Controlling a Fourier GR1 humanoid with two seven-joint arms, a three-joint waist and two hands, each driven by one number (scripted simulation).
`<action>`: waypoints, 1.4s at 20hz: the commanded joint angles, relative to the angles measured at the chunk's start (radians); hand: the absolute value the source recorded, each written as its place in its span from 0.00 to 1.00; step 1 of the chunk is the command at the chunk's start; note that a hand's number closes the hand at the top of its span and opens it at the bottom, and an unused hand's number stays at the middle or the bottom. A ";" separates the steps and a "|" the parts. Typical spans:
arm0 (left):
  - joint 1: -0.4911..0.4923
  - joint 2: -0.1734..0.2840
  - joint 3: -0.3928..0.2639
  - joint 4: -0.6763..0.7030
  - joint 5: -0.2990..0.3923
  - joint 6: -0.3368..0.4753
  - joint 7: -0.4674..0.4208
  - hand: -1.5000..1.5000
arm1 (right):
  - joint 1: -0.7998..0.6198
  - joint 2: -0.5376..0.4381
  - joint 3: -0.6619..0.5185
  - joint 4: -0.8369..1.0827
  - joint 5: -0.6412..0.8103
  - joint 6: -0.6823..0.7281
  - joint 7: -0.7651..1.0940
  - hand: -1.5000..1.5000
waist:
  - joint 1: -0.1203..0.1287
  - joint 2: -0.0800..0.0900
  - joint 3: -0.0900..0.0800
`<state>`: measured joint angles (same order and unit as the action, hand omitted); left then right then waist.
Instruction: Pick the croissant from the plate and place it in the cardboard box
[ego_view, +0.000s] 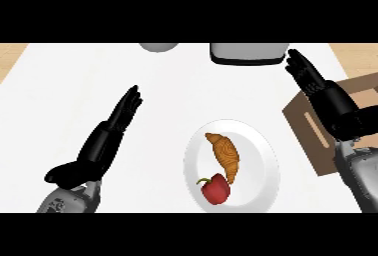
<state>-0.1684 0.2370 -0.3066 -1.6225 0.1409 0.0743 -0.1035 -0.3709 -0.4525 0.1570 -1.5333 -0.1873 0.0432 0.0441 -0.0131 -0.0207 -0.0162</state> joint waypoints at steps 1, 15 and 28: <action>0.010 0.042 0.039 0.011 -0.005 -0.049 -0.039 0.50 | -0.042 -0.080 -0.066 -0.087 -0.036 0.077 0.055 0.00 | 0.010 0.018 0.016; -0.036 0.191 0.117 0.047 -0.083 -0.100 0.031 0.50 | -0.097 -0.247 0.112 -0.180 0.384 0.181 -0.261 0.00 | 0.023 0.021 0.017; -0.017 0.194 0.148 0.089 -0.100 -0.129 -0.010 0.50 | -0.257 -0.292 0.412 -0.329 0.692 0.485 0.056 0.00 | 0.025 0.016 0.014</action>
<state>-0.2203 0.4228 -0.1704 -1.5324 0.0407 -0.0433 -0.0833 -0.5842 -0.7434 0.4869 -1.8137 0.4430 0.4179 -0.0086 0.0072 -0.0028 -0.0023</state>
